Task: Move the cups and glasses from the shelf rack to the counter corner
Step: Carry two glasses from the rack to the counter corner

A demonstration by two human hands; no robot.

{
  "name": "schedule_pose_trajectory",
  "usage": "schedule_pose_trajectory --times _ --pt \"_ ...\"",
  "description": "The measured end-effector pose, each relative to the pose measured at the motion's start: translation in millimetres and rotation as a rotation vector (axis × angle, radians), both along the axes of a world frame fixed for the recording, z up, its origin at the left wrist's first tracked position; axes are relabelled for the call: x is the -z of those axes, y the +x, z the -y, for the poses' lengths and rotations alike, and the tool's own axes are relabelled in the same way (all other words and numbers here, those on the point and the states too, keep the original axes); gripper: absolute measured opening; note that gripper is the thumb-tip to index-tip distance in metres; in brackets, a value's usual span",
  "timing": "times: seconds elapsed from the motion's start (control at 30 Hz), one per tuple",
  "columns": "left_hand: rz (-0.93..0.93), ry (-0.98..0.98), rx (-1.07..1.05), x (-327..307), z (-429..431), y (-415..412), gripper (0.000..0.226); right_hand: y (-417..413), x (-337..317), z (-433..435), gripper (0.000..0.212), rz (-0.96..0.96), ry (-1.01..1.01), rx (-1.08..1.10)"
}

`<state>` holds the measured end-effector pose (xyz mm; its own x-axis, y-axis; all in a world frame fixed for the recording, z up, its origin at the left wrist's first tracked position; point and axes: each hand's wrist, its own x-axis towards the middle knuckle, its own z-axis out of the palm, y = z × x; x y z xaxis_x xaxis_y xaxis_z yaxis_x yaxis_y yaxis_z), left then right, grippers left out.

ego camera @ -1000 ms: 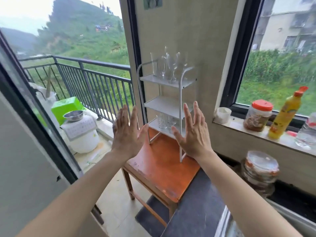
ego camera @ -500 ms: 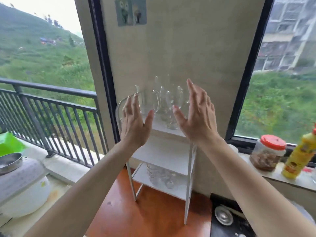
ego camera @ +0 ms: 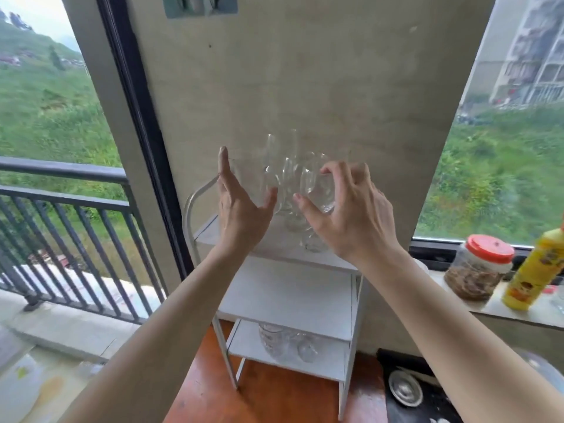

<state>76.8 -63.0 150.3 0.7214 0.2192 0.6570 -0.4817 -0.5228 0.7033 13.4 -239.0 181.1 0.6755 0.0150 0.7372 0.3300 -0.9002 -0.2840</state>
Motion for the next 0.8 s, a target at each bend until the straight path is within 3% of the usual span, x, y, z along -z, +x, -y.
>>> schedule_pose_trajectory --times 0.17,0.3,0.53,0.8 --pt "-0.038 -0.052 -0.039 -0.2 -1.5 -7.3 0.096 -3.5 0.0 -2.1 0.054 -0.027 -0.014 0.001" --pt "0.035 -0.028 -0.082 3.4 -3.5 -28.4 0.093 -9.2 -0.5 -2.5 0.05 -0.02 0.083 -0.127" --pt "0.256 -0.044 -0.139 -5.1 3.1 -85.7 0.087 -50.2 -19.6 11.2 0.051 0.216 0.225 -0.303" --pt "0.557 -0.084 -0.112 -43.2 62.6 -180.0 0.085 -132.9 -36.8 84.6 0.058 0.444 0.248 -0.243"
